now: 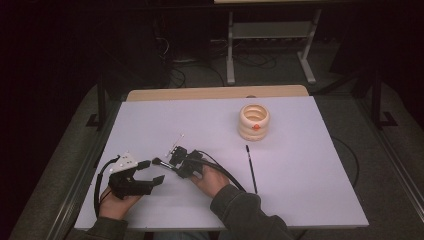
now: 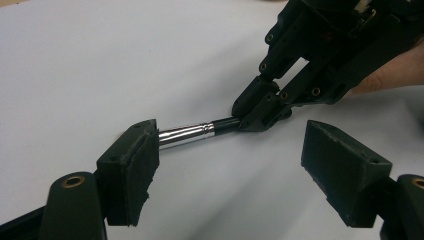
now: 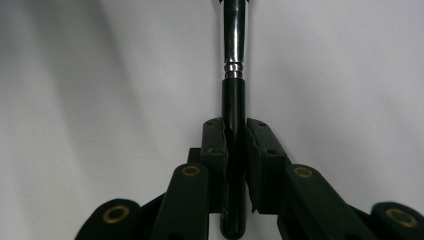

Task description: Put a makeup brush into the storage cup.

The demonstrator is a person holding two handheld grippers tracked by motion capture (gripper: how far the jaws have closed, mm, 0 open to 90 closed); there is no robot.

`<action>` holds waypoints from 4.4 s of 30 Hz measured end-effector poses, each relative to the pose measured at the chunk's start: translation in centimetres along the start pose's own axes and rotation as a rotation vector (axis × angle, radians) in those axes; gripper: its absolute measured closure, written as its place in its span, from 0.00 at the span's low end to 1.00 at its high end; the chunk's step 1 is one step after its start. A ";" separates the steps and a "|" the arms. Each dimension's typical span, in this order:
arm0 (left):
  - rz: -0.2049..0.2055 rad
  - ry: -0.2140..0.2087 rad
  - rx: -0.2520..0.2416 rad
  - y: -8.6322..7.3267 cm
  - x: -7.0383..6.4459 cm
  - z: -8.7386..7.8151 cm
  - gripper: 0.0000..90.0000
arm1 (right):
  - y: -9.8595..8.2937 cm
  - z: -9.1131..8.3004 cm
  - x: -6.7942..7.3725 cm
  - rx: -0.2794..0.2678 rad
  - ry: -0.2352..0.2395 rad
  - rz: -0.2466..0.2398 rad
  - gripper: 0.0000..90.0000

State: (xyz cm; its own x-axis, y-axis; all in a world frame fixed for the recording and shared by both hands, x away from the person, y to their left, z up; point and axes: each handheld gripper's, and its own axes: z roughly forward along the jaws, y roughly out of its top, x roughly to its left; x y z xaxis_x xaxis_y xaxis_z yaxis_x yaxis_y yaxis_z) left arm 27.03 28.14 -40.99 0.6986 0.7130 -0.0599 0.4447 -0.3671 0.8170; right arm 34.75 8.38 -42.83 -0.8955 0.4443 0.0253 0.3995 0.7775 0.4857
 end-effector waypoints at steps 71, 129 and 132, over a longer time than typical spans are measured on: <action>-0.109 -0.540 -0.009 8.0 -4.5 6.7 0.80 | -13.3 -11.8 -1.5 -0.375 0.094 -0.074 0.87; 0.073 -0.281 0.014 5.9 -5.6 3.8 0.53 | -15.7 -13.6 -6.4 -0.409 0.126 0.123 0.87; 0.080 -0.262 0.012 5.7 -5.6 3.7 0.52 | -15.8 -13.9 -6.7 -0.412 0.121 0.129 0.87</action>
State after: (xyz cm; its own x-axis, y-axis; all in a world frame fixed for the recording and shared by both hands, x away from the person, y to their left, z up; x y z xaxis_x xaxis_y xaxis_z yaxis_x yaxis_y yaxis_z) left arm 27.71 19.83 -38.17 0.8523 0.5030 -0.1431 0.3877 -0.4241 0.8184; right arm 31.69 -13.02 -38.56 -0.8697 0.4520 0.1983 0.4197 0.4658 0.7790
